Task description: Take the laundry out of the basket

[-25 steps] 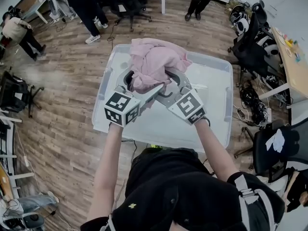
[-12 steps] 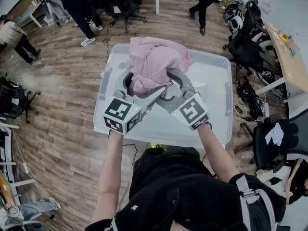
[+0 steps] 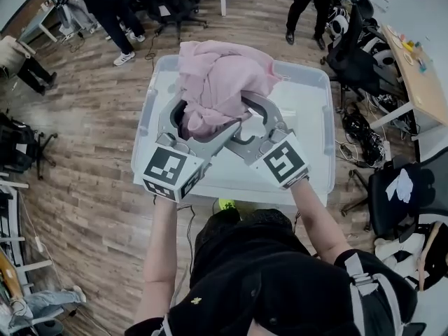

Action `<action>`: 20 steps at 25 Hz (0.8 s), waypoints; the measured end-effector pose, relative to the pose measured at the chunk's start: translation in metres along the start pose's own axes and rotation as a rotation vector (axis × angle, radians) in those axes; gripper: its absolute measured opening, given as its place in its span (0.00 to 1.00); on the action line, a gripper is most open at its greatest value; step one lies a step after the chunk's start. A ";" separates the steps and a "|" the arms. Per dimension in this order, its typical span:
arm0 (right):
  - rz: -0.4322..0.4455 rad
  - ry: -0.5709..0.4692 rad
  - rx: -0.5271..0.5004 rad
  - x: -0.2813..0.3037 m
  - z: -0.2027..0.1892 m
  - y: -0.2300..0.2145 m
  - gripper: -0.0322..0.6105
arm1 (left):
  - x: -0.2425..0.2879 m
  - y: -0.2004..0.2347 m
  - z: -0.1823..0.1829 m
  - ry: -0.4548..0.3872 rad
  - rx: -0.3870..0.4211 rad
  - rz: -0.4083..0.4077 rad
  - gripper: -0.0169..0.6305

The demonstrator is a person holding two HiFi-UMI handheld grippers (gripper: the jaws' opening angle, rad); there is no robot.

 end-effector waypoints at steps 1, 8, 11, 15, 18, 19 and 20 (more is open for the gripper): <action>0.003 -0.009 -0.006 -0.005 0.003 0.002 0.63 | -0.004 -0.005 0.004 -0.004 0.007 0.008 0.72; 0.024 -0.066 -0.032 -0.062 0.019 0.030 0.63 | -0.031 -0.066 0.026 -0.018 0.052 0.057 0.72; 0.028 -0.082 -0.038 -0.090 0.021 0.043 0.63 | -0.042 -0.097 0.031 -0.030 0.057 0.074 0.72; 0.043 -0.107 -0.059 -0.123 0.025 0.064 0.63 | -0.061 -0.135 0.036 -0.041 0.068 0.103 0.72; 0.057 -0.121 -0.063 -0.148 0.029 0.083 0.63 | -0.078 -0.163 0.039 -0.045 0.076 0.126 0.72; 0.063 -0.123 -0.065 -0.156 0.030 0.091 0.63 | -0.085 -0.173 0.040 -0.045 0.077 0.134 0.72; 0.069 -0.126 -0.067 -0.164 0.031 0.098 0.63 | -0.092 -0.182 0.040 -0.044 0.076 0.142 0.72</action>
Point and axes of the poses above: the fingertips, and each gripper's own axes: x forward along the fingers, y to its left, z out of its top, the point moved 7 cm from there along -x, backward along the fingers, and after that the axes turned 8 degrees about z, right-handed, at the moved point
